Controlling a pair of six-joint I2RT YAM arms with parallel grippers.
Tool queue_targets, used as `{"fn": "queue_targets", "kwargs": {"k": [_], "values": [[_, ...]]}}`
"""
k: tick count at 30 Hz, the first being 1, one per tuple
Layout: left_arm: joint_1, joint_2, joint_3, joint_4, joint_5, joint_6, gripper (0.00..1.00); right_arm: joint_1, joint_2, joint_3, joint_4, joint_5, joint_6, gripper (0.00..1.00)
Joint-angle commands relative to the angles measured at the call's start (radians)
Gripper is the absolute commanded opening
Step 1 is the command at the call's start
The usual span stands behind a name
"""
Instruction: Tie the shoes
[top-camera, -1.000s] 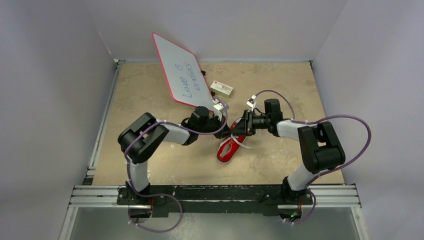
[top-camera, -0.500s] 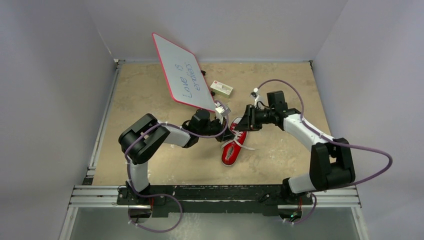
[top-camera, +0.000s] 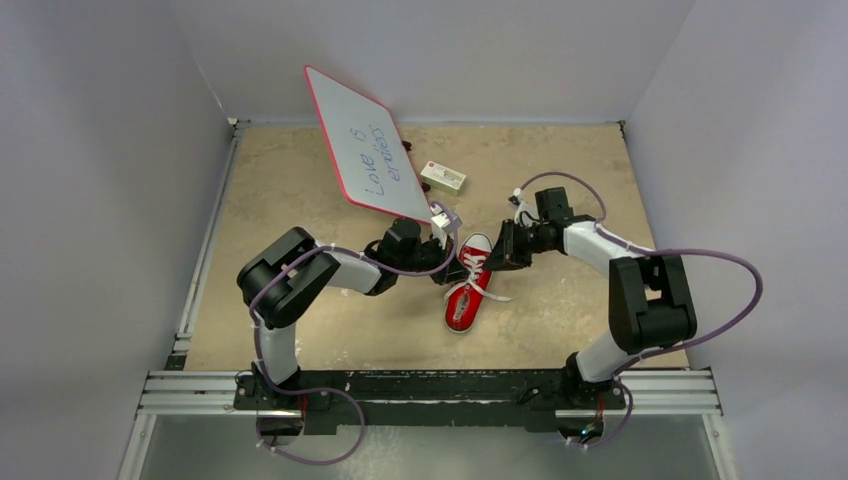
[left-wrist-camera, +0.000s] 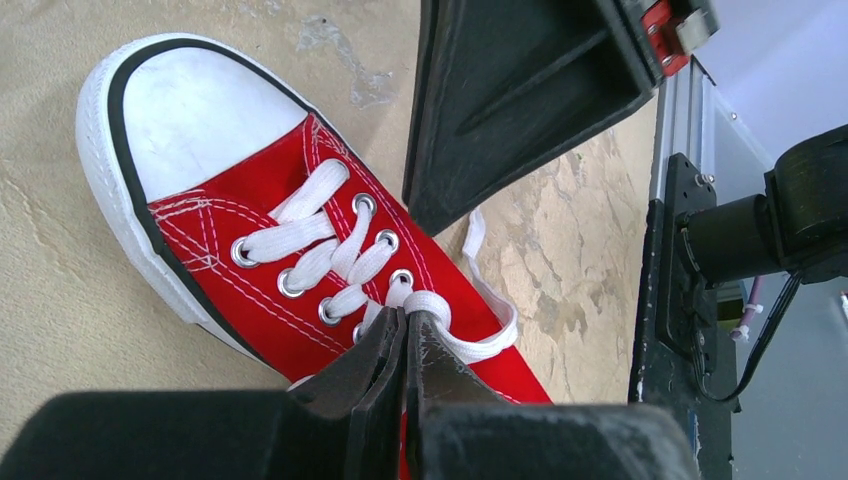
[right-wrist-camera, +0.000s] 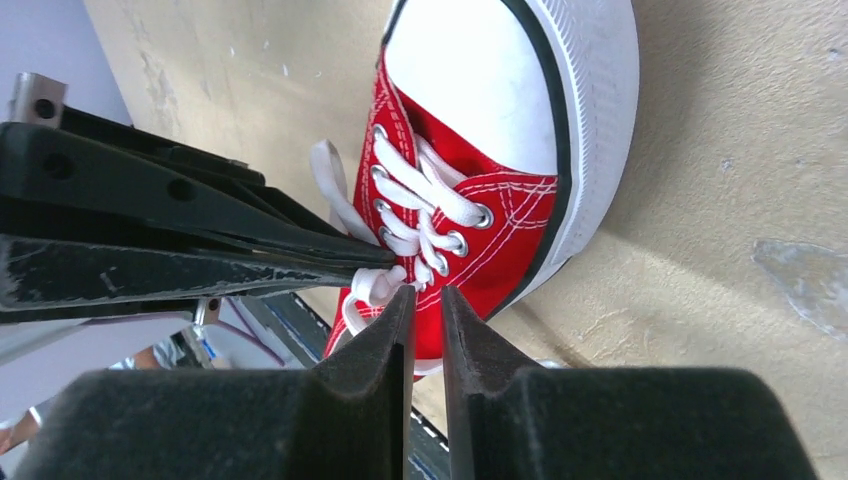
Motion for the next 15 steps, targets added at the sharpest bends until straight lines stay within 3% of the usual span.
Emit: {"fn": "queue_targets", "kwargs": {"k": [1, 15], "values": [[-0.007, 0.001, 0.033, 0.072, 0.030, -0.029, 0.00, 0.009, 0.038, 0.016, 0.014, -0.095, -0.047, 0.17], [-0.005, 0.006, 0.024, 0.099, 0.032, -0.057, 0.00, 0.059, 0.069, 0.031, 0.021, -0.205, -0.101, 0.15]]}}
